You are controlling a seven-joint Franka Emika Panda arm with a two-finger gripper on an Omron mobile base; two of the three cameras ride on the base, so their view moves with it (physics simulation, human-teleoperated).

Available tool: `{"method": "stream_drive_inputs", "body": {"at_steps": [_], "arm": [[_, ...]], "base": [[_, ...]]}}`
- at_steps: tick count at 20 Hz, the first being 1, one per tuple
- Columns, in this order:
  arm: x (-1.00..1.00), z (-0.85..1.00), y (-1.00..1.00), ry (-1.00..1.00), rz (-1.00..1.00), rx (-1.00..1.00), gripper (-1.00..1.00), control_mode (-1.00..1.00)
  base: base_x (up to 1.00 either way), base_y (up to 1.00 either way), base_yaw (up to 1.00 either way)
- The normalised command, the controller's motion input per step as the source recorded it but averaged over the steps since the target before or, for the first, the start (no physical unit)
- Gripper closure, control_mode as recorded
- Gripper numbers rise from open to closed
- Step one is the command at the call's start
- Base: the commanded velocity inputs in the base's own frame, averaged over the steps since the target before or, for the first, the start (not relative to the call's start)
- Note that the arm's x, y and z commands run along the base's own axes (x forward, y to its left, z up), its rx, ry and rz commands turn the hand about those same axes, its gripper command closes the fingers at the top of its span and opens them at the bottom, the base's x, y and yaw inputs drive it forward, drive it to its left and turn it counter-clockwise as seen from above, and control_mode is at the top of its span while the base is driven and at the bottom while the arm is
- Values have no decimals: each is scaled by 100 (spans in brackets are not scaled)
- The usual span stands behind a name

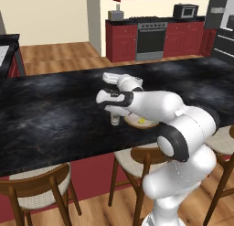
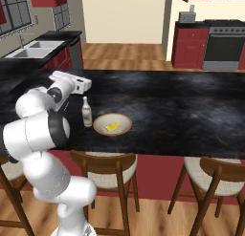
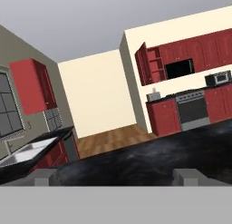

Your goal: There is a bowl on the dining counter. Grab a lemon wedge from the fridge and place it in the bowl. Then get the liquor bottle and glass cup from the cabinet and place them next to the bowl.

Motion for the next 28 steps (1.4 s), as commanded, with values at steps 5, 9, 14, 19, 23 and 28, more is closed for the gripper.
{"method": "stream_drive_inputs", "body": {"at_steps": [5,9,14,19,23,28], "arm": [[-87,100,-51,1,0,1,-100,-100],[-78,100,-45,10,0,0,-100,-100],[-70,100,-41,27,0,0,-100,-100],[-71,85,-41,43,-2,0,-100,-100],[-77,19,-38,59,-3,0,-100,-100],[-67,-25,-20,57,0,-3,-100,-100]], "base": [[0,0,0],[0,0,0],[0,0,0],[0,0,0],[0,0,0],[0,0,0]]}}
